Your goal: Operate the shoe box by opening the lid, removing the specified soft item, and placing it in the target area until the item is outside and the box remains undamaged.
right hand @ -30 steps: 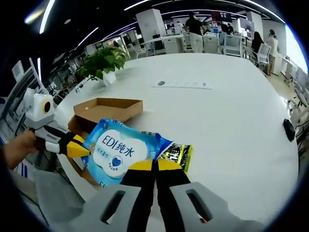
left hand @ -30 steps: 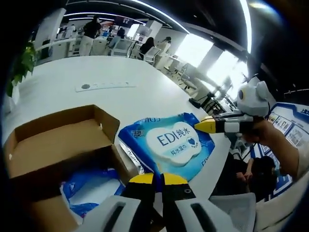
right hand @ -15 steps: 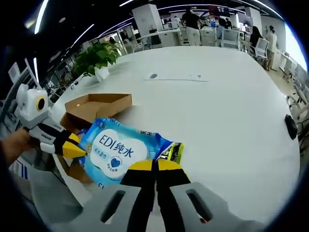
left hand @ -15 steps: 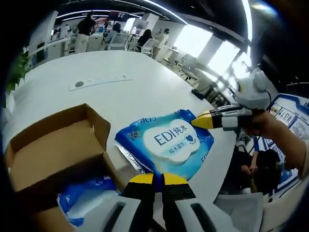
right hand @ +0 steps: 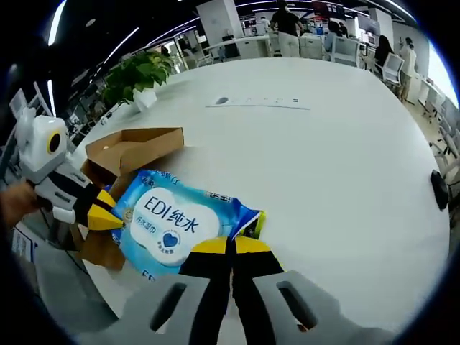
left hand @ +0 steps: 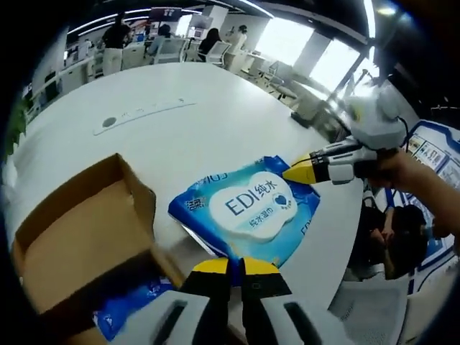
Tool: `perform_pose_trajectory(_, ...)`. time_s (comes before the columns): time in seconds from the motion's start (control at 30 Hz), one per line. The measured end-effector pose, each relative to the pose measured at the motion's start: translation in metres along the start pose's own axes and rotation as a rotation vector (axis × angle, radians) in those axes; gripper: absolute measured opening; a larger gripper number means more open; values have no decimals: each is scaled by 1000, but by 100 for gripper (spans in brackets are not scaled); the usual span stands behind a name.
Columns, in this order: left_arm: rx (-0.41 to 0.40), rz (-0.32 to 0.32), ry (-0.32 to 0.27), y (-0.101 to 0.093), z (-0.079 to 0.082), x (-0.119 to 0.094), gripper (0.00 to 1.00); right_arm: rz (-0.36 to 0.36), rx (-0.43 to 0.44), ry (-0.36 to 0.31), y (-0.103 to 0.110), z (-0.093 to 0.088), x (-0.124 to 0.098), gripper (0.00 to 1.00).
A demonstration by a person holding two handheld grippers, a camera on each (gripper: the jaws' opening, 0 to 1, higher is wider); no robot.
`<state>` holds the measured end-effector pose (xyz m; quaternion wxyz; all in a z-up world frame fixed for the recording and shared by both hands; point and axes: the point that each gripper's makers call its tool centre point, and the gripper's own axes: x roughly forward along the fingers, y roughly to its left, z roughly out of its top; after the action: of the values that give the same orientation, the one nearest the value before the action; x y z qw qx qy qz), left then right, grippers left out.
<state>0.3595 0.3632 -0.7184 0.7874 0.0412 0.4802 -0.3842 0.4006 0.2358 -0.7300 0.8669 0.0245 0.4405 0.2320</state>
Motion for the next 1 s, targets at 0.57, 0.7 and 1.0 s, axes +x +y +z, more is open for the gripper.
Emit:
perform_pose_trajectory(0.57, 190, 62, 149, 8, -10, 23, 4, 7, 3, 13, -8, -9, 18, 0)
perform_pose_trajectory(0.7, 220, 72, 165, 9, -11, 26, 4, 5, 6, 12, -10, -11, 23, 0)
perform_pose_trajectory(1.0, 248, 73, 180, 9, -14, 26, 5, 12, 29, -4, -12, -12, 23, 0)
